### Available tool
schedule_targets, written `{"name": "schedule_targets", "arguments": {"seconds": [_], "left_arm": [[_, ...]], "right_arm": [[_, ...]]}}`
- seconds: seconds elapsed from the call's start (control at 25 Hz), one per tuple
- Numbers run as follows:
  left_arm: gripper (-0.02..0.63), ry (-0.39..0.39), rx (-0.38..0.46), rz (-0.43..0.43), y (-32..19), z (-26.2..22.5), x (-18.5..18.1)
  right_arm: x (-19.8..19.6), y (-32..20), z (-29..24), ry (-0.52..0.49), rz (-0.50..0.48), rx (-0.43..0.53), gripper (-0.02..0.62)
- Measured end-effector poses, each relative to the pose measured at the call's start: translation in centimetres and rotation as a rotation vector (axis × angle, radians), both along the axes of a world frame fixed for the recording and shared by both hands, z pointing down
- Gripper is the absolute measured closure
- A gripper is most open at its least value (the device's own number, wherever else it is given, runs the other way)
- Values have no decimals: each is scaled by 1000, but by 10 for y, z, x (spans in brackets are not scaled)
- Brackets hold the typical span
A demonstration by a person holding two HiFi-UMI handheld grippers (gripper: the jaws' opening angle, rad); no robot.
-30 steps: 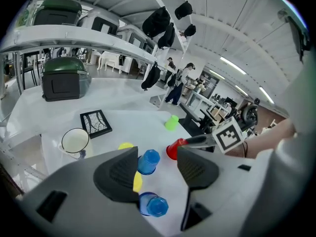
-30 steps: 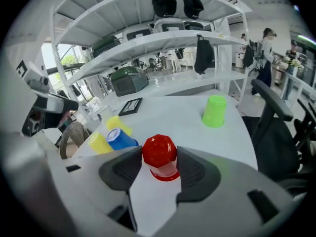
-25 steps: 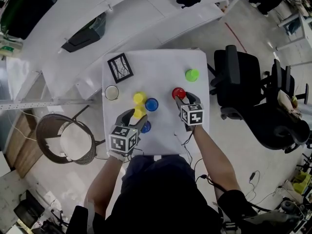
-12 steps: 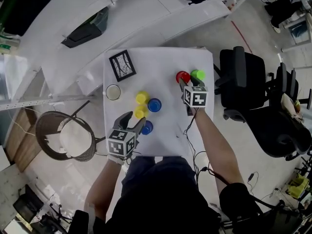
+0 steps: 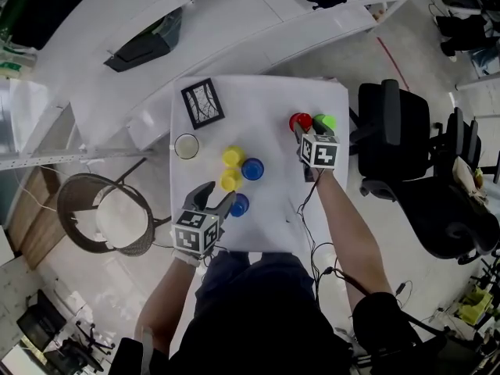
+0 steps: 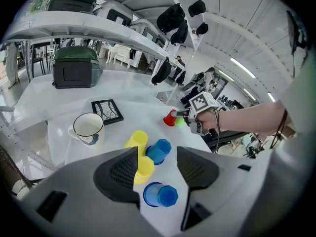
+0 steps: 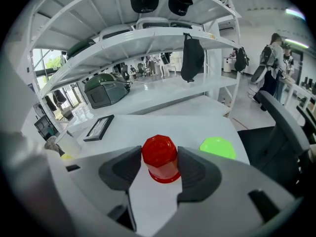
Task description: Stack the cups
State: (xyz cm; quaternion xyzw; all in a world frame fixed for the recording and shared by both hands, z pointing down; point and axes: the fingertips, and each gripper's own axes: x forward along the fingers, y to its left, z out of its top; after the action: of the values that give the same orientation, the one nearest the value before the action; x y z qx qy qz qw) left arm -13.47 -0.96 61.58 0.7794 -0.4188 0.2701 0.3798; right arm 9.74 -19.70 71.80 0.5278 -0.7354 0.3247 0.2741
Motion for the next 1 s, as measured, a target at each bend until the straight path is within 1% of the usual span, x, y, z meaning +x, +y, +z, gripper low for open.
{"name": "schedule_targets", "arguments": {"seconds": [0.12, 0.16, 0.28, 0.44, 0.6, 0.72, 0.84, 1.0], "left_arm": [[362, 3, 11, -1, 0, -2, 0], [362, 2, 15, -1, 0, -3, -1], [362, 1, 25, 5, 0, -7, 2], [362, 11, 54, 25, -1, -21, 16], [362, 24, 90, 55, -2, -36, 28], [362, 29, 105, 65, 4, -42, 31], [362, 26, 107, 68, 13, -44, 30], [362, 28, 113, 61, 19, -50, 25]], "right_arm": [[0, 5, -7, -18, -3, 20, 328], [0, 9, -10, -22, -3, 29, 324], [1, 29, -20, -41, 7, 41, 324], [3, 57, -32, -59, 12, 50, 328], [12, 77, -41, -74, 55, 53, 333], [16, 95, -44, -71, 68, 44, 338], [13, 117, -49, -64, 49, 35, 347], [-4, 143, -56, -60, -12, 26, 356]]}}
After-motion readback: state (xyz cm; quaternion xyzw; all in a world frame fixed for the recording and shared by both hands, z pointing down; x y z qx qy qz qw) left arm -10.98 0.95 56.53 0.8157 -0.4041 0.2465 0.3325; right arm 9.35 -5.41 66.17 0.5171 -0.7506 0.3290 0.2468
